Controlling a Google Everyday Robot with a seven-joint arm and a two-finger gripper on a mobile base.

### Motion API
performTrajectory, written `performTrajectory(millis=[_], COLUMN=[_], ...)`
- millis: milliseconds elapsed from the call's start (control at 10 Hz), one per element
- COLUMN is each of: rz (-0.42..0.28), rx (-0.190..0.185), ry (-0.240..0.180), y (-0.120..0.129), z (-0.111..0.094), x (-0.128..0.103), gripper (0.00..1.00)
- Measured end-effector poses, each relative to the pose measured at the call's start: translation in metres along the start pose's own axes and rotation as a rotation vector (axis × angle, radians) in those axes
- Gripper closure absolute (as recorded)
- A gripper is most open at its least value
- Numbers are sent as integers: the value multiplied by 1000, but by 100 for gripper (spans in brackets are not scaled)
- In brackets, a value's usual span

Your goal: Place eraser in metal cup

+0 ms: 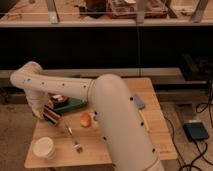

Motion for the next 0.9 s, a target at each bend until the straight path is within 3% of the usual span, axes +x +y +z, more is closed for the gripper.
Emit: performTrajectory(millis=[600, 900], rz=[21, 140], rx=[2, 22], ry=[21, 133], y=[5, 30], z=[-1, -28], x=[4, -6], gripper=[20, 20])
